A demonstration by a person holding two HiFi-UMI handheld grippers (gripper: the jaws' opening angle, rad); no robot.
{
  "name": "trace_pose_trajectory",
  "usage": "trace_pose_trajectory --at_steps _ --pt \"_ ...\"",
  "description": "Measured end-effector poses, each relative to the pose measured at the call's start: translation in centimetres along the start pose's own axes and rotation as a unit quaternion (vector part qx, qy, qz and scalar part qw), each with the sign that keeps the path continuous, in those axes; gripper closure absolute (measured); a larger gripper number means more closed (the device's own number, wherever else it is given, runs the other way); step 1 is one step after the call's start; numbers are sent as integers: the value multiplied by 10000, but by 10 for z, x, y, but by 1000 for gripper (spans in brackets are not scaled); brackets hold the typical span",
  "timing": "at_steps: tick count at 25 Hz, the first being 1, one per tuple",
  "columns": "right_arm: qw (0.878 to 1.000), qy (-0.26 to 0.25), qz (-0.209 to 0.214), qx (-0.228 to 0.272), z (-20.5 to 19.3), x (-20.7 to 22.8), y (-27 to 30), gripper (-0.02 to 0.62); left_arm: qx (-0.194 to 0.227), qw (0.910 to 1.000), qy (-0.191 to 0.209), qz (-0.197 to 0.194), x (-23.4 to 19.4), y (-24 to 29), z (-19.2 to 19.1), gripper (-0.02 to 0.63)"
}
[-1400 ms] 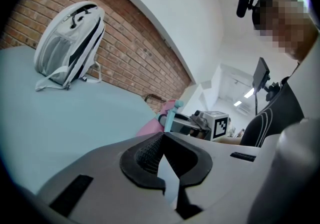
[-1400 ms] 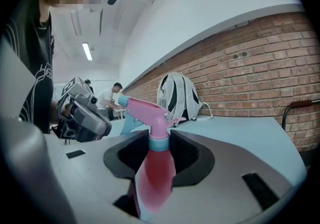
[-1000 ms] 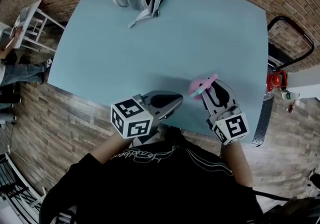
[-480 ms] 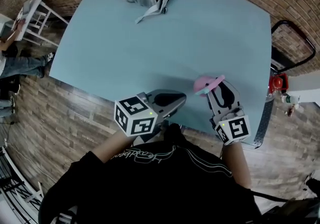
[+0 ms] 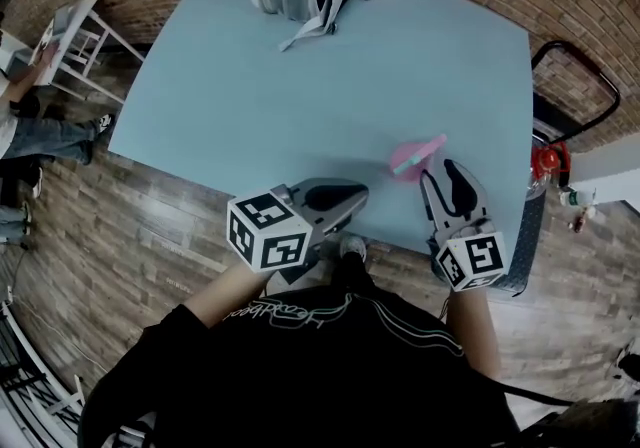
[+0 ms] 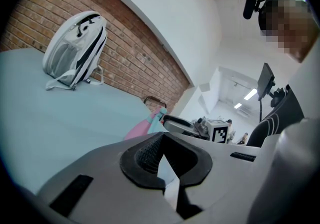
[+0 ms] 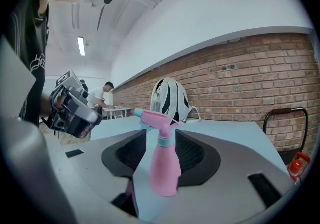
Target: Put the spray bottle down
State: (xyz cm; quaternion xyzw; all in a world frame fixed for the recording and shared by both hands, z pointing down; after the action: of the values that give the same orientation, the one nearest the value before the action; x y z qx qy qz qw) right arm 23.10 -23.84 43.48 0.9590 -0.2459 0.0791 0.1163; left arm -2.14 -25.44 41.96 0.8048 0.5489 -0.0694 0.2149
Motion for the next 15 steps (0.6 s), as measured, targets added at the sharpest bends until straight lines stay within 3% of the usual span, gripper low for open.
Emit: trace_pose_trajectory --at_steps 5,10,12,15 --pt "9998 154 125 42 15 -38 -34 456 127 9996 239 -93 29 -22 5 598" --pt "9992 43 244 -308 25 -91 -67 457 278 9978 559 -213 66 -47 14 600" --pt "9987 44 313 -405 24 -111 -78 493 314 9967 696 -261 80 -55 16 598" --pt "9975 490 355 -368 24 -133 -95 552 308 9955 831 -350 99 -69 14 598"
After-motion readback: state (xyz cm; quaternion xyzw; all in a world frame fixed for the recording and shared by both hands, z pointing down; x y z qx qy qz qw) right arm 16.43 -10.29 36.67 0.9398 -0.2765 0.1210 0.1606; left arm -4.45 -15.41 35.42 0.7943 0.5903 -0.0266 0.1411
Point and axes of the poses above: the fingertips, and each gripper's own axes: y forward along the fingers, x to its right, z out of its top, the point moved 10 cm from there along -y, backward along the fingers, and after that the axes turned 12 degrees about y, right-handed, at the moved point
